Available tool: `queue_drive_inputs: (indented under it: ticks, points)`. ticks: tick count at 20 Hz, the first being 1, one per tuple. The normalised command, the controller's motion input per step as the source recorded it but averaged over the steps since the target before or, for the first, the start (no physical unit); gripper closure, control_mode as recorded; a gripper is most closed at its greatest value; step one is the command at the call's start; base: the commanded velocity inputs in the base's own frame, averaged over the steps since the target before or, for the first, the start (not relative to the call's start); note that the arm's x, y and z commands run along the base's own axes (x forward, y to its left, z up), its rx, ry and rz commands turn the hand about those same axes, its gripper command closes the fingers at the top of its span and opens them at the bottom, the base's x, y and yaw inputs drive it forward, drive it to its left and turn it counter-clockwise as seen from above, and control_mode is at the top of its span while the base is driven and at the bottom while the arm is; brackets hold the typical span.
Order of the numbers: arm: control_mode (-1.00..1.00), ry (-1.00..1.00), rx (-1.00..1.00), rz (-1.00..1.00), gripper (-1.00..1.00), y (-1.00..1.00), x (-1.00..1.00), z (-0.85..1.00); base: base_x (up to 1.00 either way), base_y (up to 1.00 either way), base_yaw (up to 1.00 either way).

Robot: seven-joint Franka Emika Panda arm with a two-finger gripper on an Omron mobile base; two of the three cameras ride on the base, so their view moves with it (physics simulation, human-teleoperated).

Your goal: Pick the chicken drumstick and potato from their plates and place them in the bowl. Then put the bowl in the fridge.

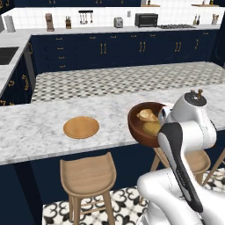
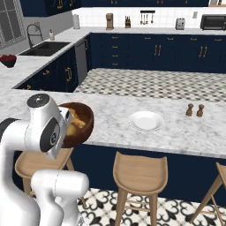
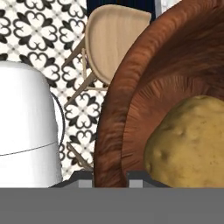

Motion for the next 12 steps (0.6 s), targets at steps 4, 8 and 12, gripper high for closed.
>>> queue_drive_inputs:
  ticks: [4,8,12]
  points:
    - [-1.00,-0.04,0.00,0.00,1.00,-0.11,-0.84,-0.14,0.00,0.00,0.00]
    - [-1.00,-0.11,0.00,0.00,1.00,-0.20,-0.73,-0.16,0.00,0.00,0.00]
    - [-1.00,-0.06,0.00,0.00,1.00,-0.04,-0.16,-0.01,0.00,0.00,0.00]
